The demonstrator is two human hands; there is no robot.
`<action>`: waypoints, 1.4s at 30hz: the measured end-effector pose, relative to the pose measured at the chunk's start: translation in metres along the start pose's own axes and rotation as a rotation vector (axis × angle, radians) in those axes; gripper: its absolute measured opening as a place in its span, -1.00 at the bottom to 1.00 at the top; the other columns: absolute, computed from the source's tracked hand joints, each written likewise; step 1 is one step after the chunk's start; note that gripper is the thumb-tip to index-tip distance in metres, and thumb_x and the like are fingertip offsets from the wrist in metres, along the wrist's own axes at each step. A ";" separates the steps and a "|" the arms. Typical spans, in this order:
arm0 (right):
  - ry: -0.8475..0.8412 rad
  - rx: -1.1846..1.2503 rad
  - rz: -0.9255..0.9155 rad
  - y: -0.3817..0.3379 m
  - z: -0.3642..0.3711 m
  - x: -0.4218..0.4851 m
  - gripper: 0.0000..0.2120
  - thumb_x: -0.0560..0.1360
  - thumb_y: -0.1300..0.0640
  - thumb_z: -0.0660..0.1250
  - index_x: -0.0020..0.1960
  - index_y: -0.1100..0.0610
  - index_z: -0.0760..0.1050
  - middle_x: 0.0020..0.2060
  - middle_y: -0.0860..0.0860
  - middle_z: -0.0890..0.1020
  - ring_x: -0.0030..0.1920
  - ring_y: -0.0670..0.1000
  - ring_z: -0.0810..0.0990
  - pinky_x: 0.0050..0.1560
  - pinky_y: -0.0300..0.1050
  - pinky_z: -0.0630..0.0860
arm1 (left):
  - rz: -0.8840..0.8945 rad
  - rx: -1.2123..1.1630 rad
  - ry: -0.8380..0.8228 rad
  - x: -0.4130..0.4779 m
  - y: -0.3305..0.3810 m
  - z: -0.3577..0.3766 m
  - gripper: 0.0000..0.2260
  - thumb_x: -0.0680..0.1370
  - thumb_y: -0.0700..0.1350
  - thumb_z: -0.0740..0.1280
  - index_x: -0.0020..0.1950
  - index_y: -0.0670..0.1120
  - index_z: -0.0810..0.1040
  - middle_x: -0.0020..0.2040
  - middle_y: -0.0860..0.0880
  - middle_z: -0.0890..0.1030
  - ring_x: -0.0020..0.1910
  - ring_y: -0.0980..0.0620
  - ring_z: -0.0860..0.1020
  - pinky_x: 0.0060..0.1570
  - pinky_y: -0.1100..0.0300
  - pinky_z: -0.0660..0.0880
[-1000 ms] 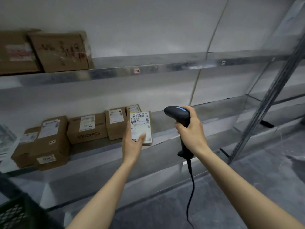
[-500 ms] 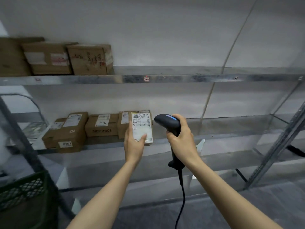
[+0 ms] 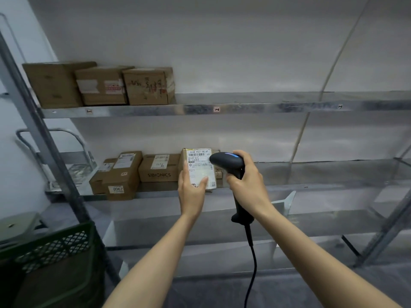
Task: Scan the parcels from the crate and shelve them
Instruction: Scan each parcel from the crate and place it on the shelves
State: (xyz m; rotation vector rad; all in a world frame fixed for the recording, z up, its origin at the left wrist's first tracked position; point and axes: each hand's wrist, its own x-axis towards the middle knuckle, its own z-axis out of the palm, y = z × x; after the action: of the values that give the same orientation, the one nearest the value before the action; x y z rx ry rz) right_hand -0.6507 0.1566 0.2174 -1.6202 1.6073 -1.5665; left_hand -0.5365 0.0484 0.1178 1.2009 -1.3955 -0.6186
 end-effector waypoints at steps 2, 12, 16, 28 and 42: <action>-0.002 0.000 -0.006 -0.002 0.006 0.001 -0.53 0.43 0.36 0.26 0.10 -0.18 0.34 -0.22 -0.20 0.55 -0.31 -0.31 0.50 -0.36 -0.51 0.34 | -0.001 0.007 -0.006 0.002 -0.003 -0.003 -0.32 0.50 -0.10 0.40 0.55 0.00 0.15 0.32 -0.04 0.43 0.05 0.37 0.30 -0.06 0.72 0.12; -0.011 -0.024 -0.005 -0.003 0.023 0.008 -0.45 0.43 0.37 0.26 -0.04 -0.34 0.31 -0.20 -0.23 0.53 -0.25 -0.33 0.50 -0.35 -0.53 0.34 | -0.019 0.000 -0.038 0.009 -0.010 -0.008 -0.32 0.51 -0.07 0.38 0.56 0.05 0.13 0.39 -0.01 0.38 0.27 0.15 0.35 0.16 0.44 0.20; 0.001 -0.016 -0.011 -0.003 0.027 0.010 -0.47 0.43 0.37 0.27 -0.02 -0.30 0.33 -0.19 -0.23 0.54 -0.24 -0.35 0.50 -0.35 -0.54 0.34 | -0.015 -0.005 -0.043 0.011 -0.011 -0.011 -0.32 0.51 -0.06 0.38 0.55 0.06 0.12 0.39 0.00 0.38 0.21 0.23 0.32 0.17 0.41 0.22; 0.055 -0.001 0.005 0.004 0.027 0.023 -0.56 0.47 0.33 0.29 0.23 -0.08 0.36 -0.15 -0.23 0.53 -0.19 -0.43 0.48 -0.32 -0.56 0.34 | 0.063 -0.001 0.029 0.039 0.012 -0.037 -0.30 0.51 -0.08 0.41 0.55 0.03 0.13 0.40 -0.02 0.40 0.21 0.21 0.33 -0.03 0.72 0.16; 0.062 -0.028 0.031 0.004 0.045 0.034 -0.52 0.48 0.33 0.29 0.16 -0.20 0.34 -0.12 -0.22 0.56 -0.14 -0.40 0.50 -0.29 -0.55 0.38 | 0.240 -0.076 -0.021 0.110 0.082 -0.068 -0.30 0.53 -0.05 0.38 0.57 0.03 0.08 0.40 -0.02 0.40 0.24 0.18 0.39 0.06 0.61 0.32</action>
State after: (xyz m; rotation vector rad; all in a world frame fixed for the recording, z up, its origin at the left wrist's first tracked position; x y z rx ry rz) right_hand -0.6238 0.1074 0.2142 -1.5672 1.6855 -1.6004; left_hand -0.4804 -0.0047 0.2506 0.9515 -1.4937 -0.5120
